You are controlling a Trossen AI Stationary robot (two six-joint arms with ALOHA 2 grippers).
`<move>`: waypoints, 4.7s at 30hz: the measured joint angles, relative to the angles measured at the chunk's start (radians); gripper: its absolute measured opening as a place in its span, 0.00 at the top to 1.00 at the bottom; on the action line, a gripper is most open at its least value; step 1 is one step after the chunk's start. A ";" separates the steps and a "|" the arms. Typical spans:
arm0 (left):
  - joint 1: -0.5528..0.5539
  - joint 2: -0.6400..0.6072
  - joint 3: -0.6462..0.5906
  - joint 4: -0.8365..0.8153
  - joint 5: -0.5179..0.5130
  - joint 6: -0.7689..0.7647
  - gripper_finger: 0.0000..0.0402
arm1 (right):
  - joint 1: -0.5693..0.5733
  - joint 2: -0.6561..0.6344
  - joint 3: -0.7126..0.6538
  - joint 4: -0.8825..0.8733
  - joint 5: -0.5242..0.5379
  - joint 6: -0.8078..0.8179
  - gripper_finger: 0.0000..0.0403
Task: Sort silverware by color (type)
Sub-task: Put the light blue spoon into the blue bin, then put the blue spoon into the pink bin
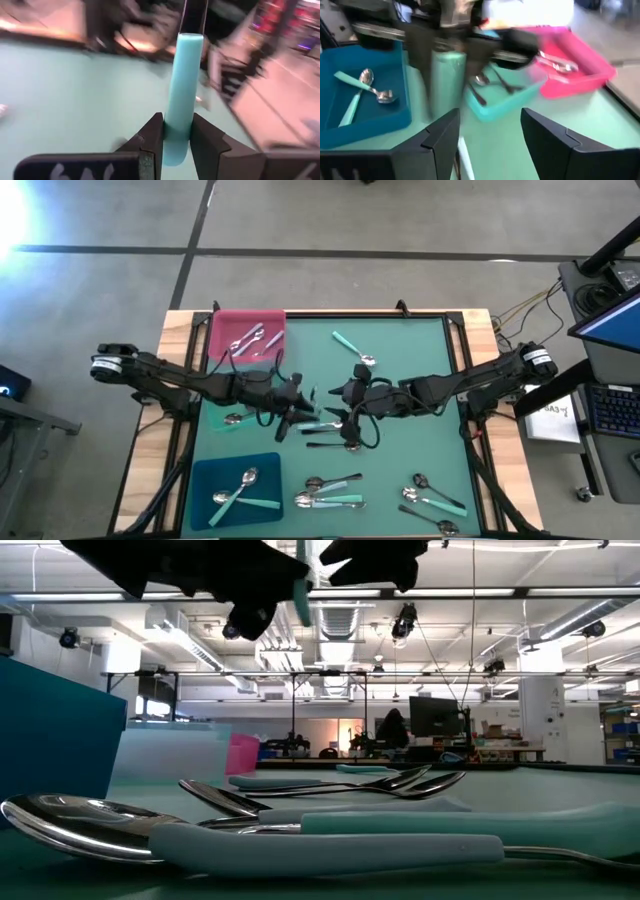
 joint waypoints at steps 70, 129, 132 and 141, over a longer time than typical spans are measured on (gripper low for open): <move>-0.604 -0.159 0.028 -0.829 0.036 -0.681 0.64 | 0.115 0.047 -0.060 -0.505 -0.374 0.676 0.56; -0.594 -0.161 0.261 -1.012 -0.457 -0.352 0.64 | -0.138 0.589 0.233 -0.267 -0.346 -0.079 0.95; -0.594 -0.156 0.239 -1.012 -0.555 -0.367 0.64 | -0.142 0.571 0.231 -0.274 -0.362 -0.066 0.96; -0.591 -0.155 0.150 -0.966 -0.780 -0.386 0.64 | -0.168 0.431 0.229 -0.319 -0.345 -0.056 0.97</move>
